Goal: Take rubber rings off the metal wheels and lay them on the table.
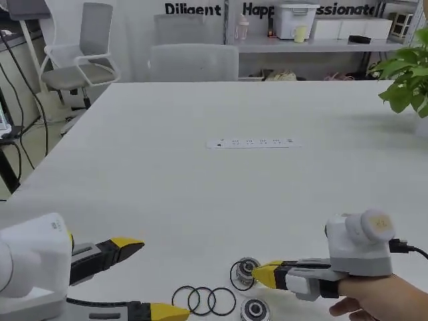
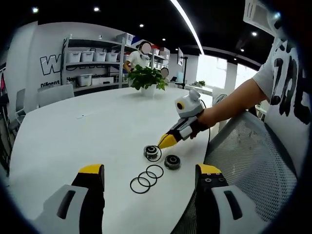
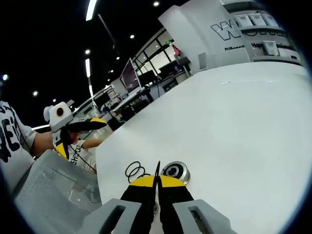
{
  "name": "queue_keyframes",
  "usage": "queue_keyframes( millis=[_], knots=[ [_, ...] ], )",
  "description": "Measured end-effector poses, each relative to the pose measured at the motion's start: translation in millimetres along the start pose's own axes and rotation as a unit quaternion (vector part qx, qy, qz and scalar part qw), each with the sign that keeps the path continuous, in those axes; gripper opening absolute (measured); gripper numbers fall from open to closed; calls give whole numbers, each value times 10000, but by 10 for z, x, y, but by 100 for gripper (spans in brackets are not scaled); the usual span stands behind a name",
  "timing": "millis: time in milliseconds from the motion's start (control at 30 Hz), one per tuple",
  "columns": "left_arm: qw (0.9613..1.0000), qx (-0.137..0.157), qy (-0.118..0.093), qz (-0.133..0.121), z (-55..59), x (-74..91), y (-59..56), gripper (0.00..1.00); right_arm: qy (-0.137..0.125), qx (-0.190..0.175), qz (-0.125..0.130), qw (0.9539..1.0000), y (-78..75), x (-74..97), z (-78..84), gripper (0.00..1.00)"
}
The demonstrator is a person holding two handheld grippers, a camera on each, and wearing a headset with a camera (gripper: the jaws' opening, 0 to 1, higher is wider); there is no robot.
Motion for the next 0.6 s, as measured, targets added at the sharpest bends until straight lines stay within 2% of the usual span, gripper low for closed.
queue_keyframes(
  millis=[333,600],
  knots=[
    [9998,-195,20,-50,50,141,-44,77,-16,-21,-61,10000,64,6,-48,0],
    [9998,-159,-26,-104,57,210,-24,77,-21,-35,-167,9999,161,-63,-89,0]
  ],
)
Point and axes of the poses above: the centre of the closed fingertips' face, and the gripper's own axes: x roughly backward along the fingers, y roughly to its left, z roughly out of its underside, the point moved 10 cm from there along x, roughly backward along the fingers, and after that the axes turned 4 degrees about y, right-handed, at the moved point
